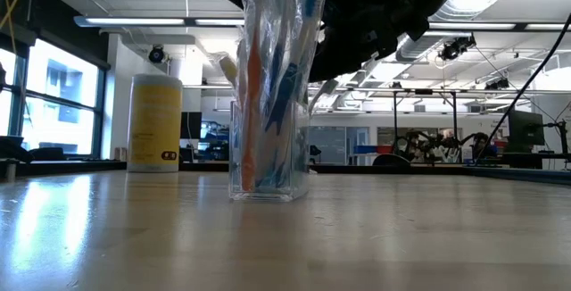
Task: Pick & Place toothbrushing station
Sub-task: Put the blue toothbrush into the transparent organizer
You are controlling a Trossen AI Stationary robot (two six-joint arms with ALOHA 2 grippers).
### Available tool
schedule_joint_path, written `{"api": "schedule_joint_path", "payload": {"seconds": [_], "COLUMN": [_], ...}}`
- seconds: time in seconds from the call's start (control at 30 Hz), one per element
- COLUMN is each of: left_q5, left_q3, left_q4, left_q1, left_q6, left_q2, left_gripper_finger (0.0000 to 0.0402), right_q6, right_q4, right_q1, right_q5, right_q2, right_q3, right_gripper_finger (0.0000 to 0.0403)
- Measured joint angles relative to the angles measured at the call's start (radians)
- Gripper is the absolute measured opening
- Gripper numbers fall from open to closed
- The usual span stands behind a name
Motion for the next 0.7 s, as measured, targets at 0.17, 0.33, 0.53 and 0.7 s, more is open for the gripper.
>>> {"api": "schedule_joint_path", "payload": {"seconds": [0.17,0.33,0.53,0.7], "left_q5": [0.000,0.000,0.000,0.022], "left_q3": [0.000,0.000,0.000,0.000], "left_q4": [-0.011,-0.035,-0.078,-0.156], "left_q1": [0.000,0.000,0.002,0.036], "left_q6": [0.000,0.032,0.082,0.093], "left_q2": [0.001,0.000,-0.002,-0.008], "left_gripper_finger": [0.0191,0.0191,0.0190,0.0190], "right_q6": [-0.002,-0.002,-0.002,-0.032], "right_q4": [0.019,0.019,-0.024,-0.144], "right_q1": [0.000,0.001,0.016,0.047], "right_q5": [0.040,0.039,0.041,0.097], "right_q2": [-0.007,-0.062,-0.158,-0.308], "right_q3": [0.000,-0.001,0.000,-0.001], "right_gripper_finger": [0.0108,0.0159,0.0218,0.0245]}}
